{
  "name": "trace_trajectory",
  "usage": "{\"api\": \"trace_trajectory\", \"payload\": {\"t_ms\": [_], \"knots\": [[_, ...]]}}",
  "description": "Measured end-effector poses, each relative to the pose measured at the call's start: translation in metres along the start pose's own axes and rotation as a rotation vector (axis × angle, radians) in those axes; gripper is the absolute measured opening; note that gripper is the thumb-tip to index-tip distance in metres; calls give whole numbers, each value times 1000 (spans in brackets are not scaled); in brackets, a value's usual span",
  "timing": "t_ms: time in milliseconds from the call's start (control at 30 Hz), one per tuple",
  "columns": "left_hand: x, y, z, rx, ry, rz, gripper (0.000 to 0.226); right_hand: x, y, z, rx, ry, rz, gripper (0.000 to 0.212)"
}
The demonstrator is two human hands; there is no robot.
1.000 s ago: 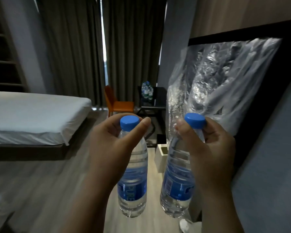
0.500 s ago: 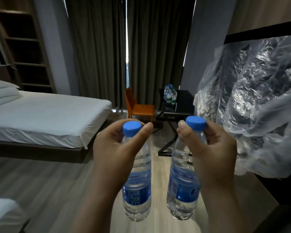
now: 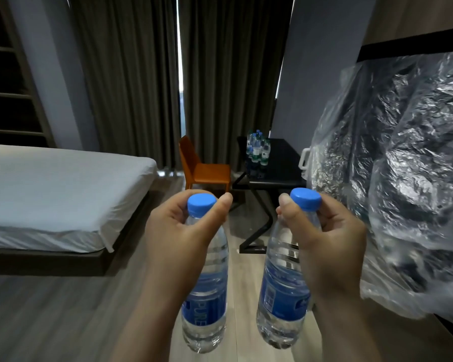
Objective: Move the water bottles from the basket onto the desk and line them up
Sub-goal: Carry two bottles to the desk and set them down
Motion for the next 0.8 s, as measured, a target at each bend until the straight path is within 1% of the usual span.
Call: {"api": "trace_trajectory", "payload": {"t_ms": [67, 167, 267, 367, 467, 600, 800], "knots": [[-15, -25, -14, -13, 0, 14, 26, -10, -21, 25, 0, -6, -5, 16], [-43, -66, -30, -39, -8, 27, 22, -21, -57, 62, -8, -53, 6, 14], [-75, -109, -44, -54, -49, 38, 25, -30, -98, 99, -30, -81, -1, 11], [-102, -148, -57, -60, -33, 57, 23, -40, -138, 130, -20, -109, -27, 8], [-127, -181, -75, -40, -31, 38, 26, -49, -169, 161, -23, -85, -32, 4], [-149, -226, -101, -9, -6, 14, 29, -66, -203, 204, -66, -74, -39, 6], [-169, -306, -148, -9, 4, 0, 28, -108, -251, 267, -73, -41, -2, 8]]}}
Point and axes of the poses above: each hand's wrist, its own y-axis away from the middle knuckle, its own x-axis out of the back of the hand, z = x × y, the point moved 7 cm from there along -y, towards the middle knuckle, and after that the axes turned 6 degrees about x, right-handed, at the moved point
